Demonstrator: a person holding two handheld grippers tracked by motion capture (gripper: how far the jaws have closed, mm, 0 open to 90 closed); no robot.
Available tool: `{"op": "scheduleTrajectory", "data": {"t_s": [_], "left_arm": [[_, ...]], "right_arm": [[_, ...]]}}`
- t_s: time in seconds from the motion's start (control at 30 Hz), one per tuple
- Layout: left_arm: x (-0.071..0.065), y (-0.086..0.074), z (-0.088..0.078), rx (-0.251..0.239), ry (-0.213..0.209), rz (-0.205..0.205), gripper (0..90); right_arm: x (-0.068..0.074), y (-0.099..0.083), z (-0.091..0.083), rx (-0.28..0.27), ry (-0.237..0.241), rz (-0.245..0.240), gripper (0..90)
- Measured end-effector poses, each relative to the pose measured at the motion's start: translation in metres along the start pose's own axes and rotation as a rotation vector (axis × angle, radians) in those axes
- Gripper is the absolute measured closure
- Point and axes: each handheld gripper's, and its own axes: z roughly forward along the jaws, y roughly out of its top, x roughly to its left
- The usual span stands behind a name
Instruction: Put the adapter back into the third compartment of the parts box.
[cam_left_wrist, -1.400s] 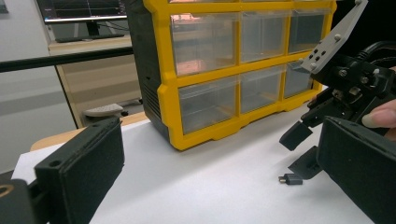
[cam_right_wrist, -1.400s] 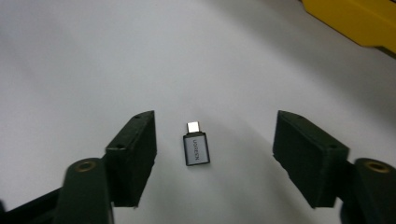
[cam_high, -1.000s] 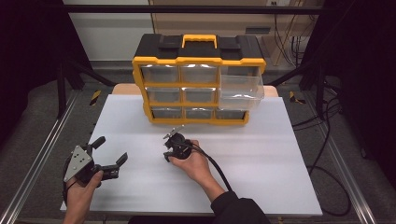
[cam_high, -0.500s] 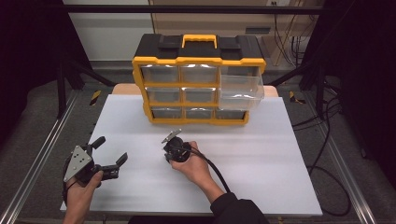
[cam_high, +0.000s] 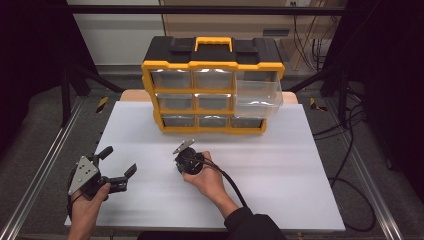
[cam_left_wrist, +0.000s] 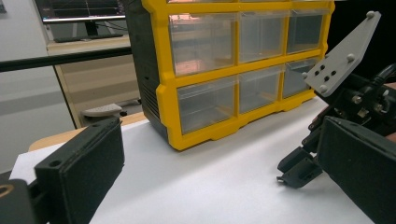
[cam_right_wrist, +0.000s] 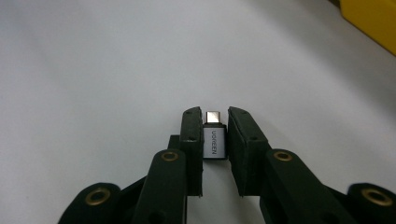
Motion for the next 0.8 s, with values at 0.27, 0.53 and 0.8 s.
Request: {"op": "scheduleTrajectory", "data": {"t_s": [0.27, 0.53, 0.8], "left_arm": [[0.0, 0.0, 0.0, 0.0, 0.0, 0.003, 0.6], [-0.001, 0.0, 0.0, 0.001, 0.003, 0.005, 0.6], [-0.001, 0.0, -0.001, -0.001, 0.003, 0.007, 0.6]], "right_arm": [[-0.008, 0.003, -0.015, -0.053, -0.021, 0.017, 76.5], [-0.018, 0.004, -0.041, -0.132, -0.049, 0.02, 76.5], [-0.023, 0.005, -0.062, -0.201, -0.076, 0.026, 76.5]]}}
